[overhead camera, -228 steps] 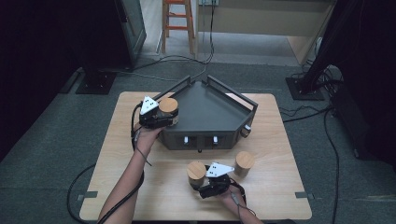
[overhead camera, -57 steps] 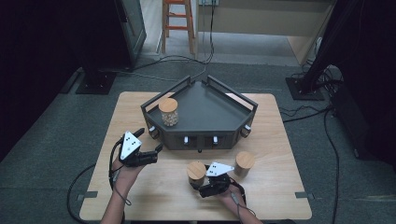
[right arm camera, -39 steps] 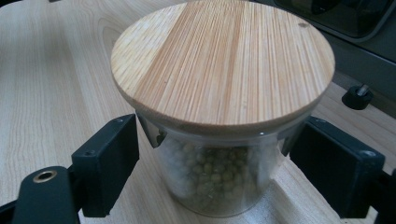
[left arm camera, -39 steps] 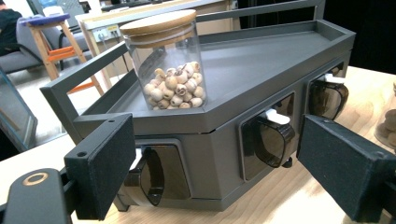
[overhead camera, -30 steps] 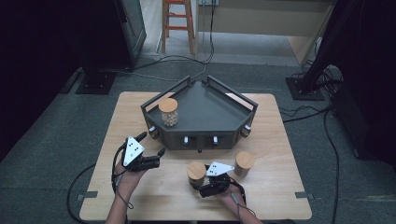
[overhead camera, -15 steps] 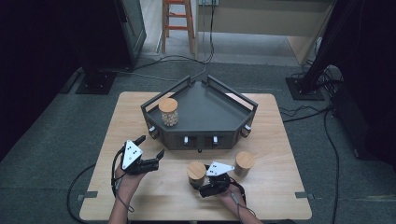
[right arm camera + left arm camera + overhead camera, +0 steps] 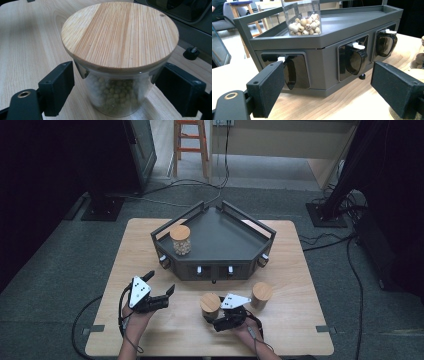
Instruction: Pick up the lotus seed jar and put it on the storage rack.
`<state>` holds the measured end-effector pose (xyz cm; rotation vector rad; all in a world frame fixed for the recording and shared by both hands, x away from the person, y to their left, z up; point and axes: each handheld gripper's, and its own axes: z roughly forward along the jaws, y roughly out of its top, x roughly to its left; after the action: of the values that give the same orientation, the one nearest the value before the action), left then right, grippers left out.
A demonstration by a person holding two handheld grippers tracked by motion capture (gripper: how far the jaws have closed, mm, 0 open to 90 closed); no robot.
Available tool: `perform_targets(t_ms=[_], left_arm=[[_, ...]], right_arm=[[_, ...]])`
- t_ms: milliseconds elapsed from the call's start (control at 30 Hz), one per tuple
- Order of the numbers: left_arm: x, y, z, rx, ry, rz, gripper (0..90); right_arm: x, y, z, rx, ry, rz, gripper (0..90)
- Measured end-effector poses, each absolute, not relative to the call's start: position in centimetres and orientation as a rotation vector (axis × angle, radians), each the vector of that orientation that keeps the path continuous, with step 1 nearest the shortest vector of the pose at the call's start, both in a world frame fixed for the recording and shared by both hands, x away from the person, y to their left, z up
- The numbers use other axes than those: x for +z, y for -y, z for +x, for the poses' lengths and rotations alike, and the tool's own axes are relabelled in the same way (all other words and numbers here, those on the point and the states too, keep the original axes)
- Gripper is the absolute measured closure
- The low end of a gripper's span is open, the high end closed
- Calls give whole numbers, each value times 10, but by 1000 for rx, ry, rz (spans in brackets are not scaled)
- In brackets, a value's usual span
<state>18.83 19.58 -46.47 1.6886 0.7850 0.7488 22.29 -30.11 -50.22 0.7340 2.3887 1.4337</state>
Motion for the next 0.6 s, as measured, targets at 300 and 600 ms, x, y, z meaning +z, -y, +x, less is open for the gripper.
perform_targets(t_ms=[300, 600], left_arm=[[-473, -197, 184, 749, -800, 1696, 117], [-479, -198, 181, 750, -810, 1693, 118]], right_arm=[[-502, 301, 223, 1434, -2388, 734, 156], [-503, 302, 223, 1443, -2383, 742, 153]])
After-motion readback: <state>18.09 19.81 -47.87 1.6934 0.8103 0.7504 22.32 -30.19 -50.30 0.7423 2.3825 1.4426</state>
